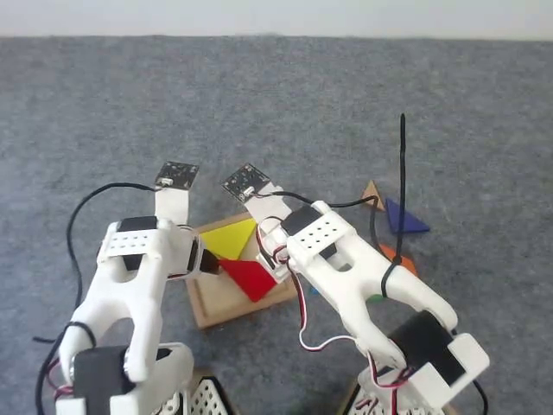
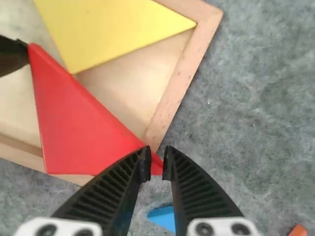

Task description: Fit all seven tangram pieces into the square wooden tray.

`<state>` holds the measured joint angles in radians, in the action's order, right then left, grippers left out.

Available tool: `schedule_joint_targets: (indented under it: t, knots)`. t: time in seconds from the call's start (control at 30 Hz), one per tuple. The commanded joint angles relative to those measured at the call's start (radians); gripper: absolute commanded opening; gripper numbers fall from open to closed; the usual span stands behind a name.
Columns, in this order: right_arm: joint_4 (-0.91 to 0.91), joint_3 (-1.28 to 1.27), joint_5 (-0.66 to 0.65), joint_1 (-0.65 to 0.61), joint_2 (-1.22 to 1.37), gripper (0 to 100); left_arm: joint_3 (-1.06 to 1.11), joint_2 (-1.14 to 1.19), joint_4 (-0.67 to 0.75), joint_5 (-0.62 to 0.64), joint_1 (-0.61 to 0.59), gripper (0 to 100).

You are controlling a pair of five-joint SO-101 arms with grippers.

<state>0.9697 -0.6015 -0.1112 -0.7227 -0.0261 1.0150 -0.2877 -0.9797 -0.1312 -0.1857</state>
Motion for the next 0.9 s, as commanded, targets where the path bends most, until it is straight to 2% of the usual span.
schedule_joint_targets:
  t: [0.0, 0.17, 0.57, 0.73, 0.87]
  knots:
    - [0.005, -0.006, 0.009, 0.002, 0.012, 6.9, -0.077, -0.012, 0.014, 0.063, 0.057, 29]
    - [0.005, -0.006, 0.009, 0.002, 0.001, 6.9, -0.188, -0.011, -0.061, 0.11, 0.086, 29]
    - [0.005, 0.0, 0.008, 0.007, -0.004, 6.9, -0.311, -0.003, -0.057, 0.144, 0.114, 29]
    - [0.039, -0.006, 0.009, 0.076, -0.17, 6.9, -0.306, -0.043, 0.005, 0.146, 0.008, 29]
    - [0.042, -0.035, 0.003, 0.079, -0.386, 6.9, -0.311, -0.1, -0.023, 0.146, -0.089, 29]
